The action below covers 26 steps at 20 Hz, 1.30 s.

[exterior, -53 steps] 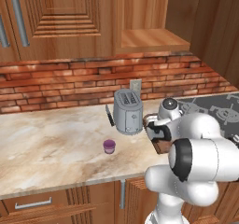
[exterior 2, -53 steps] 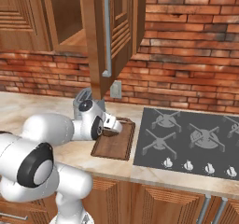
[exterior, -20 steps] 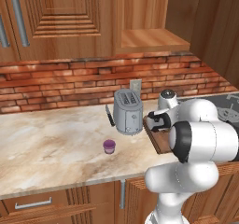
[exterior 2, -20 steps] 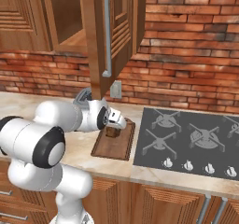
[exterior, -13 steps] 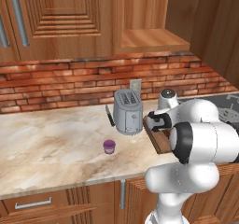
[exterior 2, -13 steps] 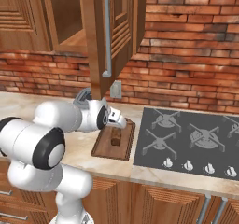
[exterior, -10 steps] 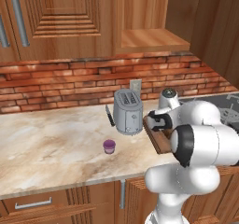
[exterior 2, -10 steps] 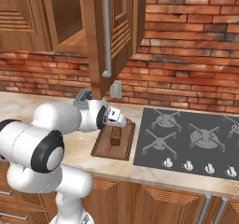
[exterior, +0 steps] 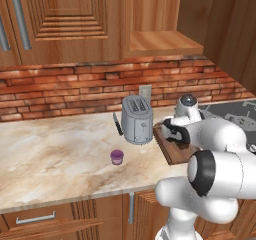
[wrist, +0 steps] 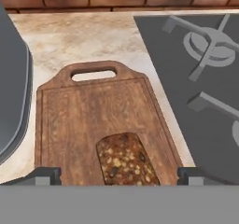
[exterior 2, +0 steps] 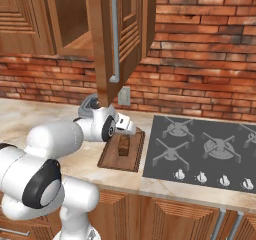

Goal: Pick the bread, place it on the cutting board, pick the jam, place it on the counter, and close the cabinet.

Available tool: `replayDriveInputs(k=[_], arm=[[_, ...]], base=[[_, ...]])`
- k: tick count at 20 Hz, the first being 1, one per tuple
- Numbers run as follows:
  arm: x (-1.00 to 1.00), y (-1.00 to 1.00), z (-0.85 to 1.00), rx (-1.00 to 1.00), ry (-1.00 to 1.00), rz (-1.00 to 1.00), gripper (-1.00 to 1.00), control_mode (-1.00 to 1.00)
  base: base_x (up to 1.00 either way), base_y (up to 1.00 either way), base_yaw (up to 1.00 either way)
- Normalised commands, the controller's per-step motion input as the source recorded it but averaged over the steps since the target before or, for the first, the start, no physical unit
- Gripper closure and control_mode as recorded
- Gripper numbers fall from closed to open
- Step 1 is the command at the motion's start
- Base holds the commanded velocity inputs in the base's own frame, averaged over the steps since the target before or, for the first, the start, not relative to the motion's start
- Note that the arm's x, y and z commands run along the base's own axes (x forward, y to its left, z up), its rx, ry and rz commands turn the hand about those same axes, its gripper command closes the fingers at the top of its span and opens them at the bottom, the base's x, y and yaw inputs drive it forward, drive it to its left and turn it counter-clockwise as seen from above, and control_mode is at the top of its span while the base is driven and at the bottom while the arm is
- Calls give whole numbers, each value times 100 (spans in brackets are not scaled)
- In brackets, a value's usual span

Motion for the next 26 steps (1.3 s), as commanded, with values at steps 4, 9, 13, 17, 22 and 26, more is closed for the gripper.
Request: replayDriveInputs(k=[4, 9, 13, 17, 22, 26], arm=[[-30, -7, 15, 0, -11, 2, -100, -100], [-35, -4, 12, 0, -11, 4, -100, -100], [-46, -2, 16, 0, -10, 5, -100, -100], [-24, -14, 22, 0, -6, 2, -100, -100], [-23, -10, 18, 0, -6, 2, -100, -100], [-19, -8, 22, 0, -5, 1, -100, -100]], base=[[0, 0, 0], [0, 0, 0], [0, 0, 0], [0, 0, 0], [0, 0, 0], [0, 0, 0]])
